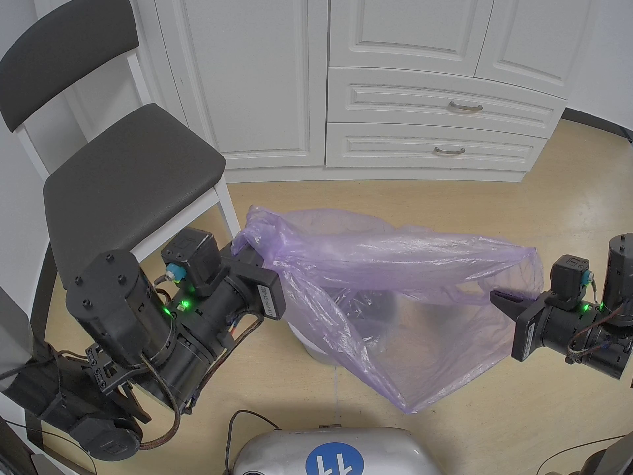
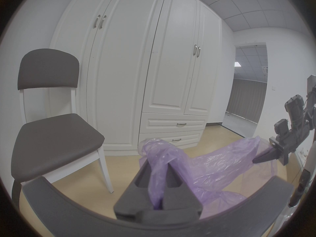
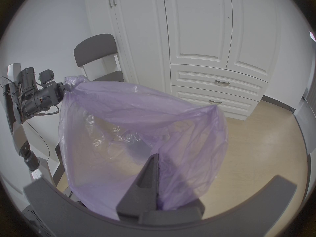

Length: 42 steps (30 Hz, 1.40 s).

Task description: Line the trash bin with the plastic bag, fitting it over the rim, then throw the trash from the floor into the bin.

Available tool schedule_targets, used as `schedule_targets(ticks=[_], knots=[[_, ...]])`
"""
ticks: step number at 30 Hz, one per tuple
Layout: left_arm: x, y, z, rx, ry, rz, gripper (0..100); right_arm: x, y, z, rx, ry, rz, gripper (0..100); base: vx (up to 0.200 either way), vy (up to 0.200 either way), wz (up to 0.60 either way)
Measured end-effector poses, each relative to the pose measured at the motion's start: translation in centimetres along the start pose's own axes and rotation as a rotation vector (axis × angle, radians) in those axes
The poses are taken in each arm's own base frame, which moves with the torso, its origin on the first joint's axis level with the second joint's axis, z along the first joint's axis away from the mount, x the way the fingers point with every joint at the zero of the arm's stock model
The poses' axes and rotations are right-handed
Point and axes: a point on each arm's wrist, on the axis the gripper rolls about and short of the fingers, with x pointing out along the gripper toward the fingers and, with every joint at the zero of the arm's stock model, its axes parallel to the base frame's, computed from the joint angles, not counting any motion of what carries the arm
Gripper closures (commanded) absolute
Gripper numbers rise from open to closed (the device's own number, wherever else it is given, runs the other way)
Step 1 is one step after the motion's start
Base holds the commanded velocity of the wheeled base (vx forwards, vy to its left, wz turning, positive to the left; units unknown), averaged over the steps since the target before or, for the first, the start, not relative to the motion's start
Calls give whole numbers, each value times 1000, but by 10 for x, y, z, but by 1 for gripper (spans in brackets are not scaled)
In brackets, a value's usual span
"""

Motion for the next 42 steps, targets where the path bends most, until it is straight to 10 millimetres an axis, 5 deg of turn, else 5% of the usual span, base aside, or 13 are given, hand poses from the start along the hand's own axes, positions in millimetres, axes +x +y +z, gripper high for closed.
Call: schedule_targets(ticks=[31,42], knots=[[39,24,-13,-31,-17,119,100,77,12,-18,104,-387,-67,100,0,0,0],[60,34,-20,-65,-58,168,100,115,13,-49,112,-268,-99,100,0,0,0]])
